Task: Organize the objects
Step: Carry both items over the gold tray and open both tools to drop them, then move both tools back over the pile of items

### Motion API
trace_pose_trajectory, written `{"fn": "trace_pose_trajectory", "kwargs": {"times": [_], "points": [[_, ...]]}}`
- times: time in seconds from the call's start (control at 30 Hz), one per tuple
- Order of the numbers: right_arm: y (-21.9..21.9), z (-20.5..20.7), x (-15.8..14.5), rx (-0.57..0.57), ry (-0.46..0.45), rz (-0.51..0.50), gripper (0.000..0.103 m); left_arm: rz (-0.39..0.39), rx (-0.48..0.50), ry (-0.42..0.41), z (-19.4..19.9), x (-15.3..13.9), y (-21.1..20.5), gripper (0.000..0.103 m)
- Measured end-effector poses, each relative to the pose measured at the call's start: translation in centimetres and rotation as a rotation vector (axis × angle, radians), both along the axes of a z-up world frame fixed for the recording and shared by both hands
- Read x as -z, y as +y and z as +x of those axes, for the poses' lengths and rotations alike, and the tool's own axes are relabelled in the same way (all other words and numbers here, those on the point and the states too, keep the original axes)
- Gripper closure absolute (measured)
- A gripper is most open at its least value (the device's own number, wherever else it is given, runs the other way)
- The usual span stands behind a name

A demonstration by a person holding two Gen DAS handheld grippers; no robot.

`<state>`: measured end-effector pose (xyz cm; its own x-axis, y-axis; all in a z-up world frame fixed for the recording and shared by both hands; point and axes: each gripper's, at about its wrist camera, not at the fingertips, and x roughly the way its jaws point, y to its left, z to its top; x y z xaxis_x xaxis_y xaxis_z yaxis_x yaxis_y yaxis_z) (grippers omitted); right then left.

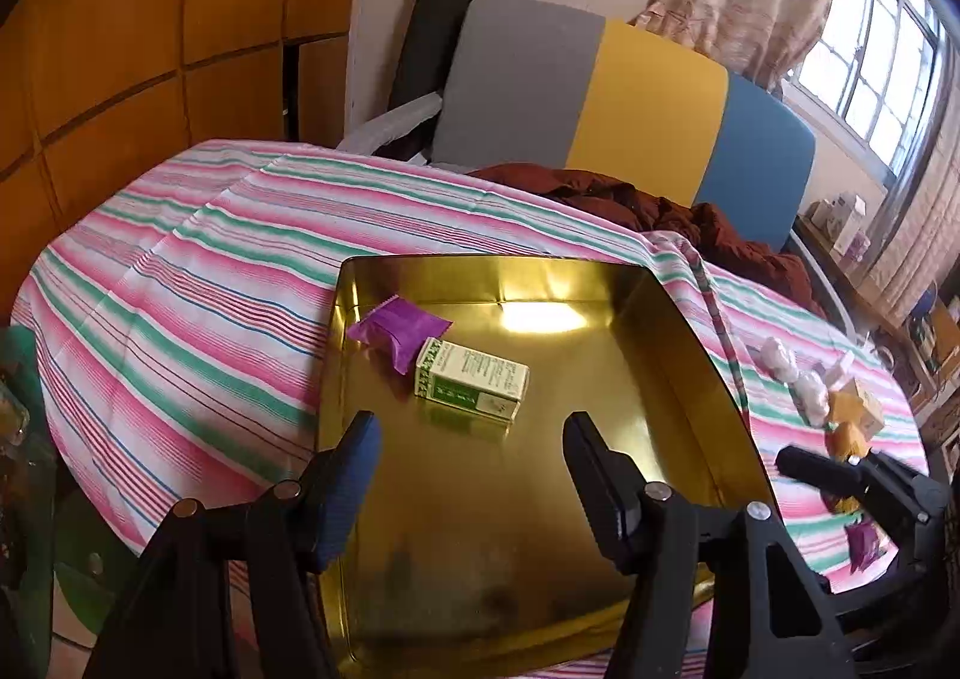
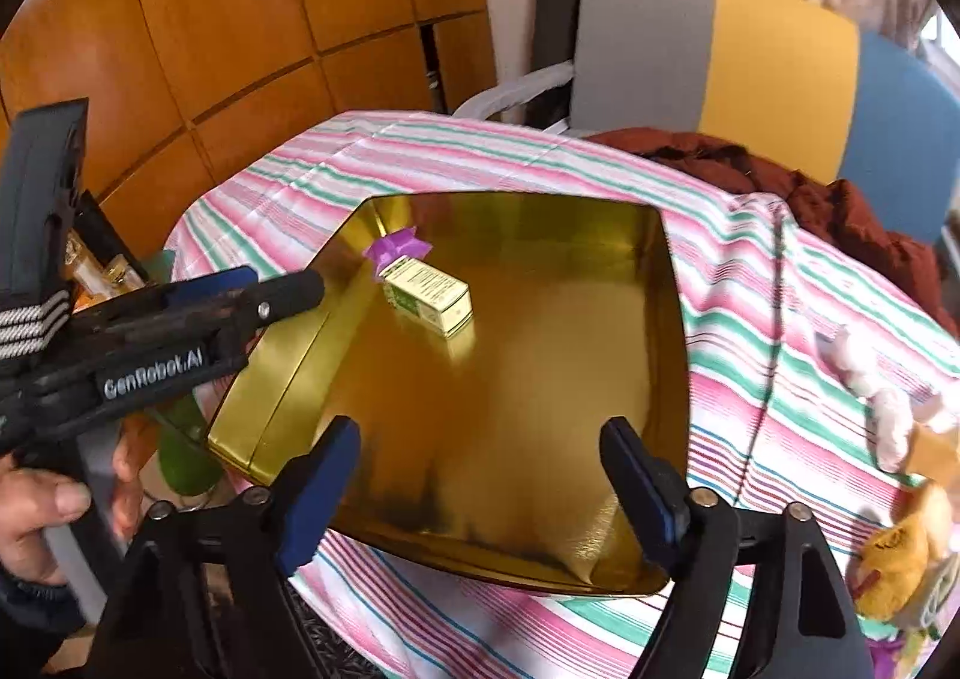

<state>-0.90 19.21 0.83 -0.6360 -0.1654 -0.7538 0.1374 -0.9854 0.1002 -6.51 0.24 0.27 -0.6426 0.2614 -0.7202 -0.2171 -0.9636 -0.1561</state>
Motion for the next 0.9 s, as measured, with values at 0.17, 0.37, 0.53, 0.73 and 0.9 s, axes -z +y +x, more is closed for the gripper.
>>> {"fn": "trace_pose_trajectory", "kwargs": {"times": [0.17,0.37,0.53,0.73,0.9], "points": [[0.0,1.3,-0.6,0.054,0.064,0.06,0.008,-0.02,0.004,0.003,1.2,0.1,0.7,0.039],[1.0,2.0,-0.7,0.099,0.08,0.069,0.002,-0.023,0.017,-0.019,2.1,0.5,1.5,0.039],[2.1,2.5,-0.3,0.136,0.075,0.058,0.001,-0.039,0.054,-0.03,2.6,0.9,2.6,0.039],[3.3,2.9,-0.1,0.177,0.08,0.057,0.001,-0.057,0.086,-0.008,3.3,0.6,3.6,0.039],[3.9,3.2,0.0,0.2,0.08,0.069,0.001,-0.056,0.111,-0.012,3.5,0.8,4.2,0.039]]}}
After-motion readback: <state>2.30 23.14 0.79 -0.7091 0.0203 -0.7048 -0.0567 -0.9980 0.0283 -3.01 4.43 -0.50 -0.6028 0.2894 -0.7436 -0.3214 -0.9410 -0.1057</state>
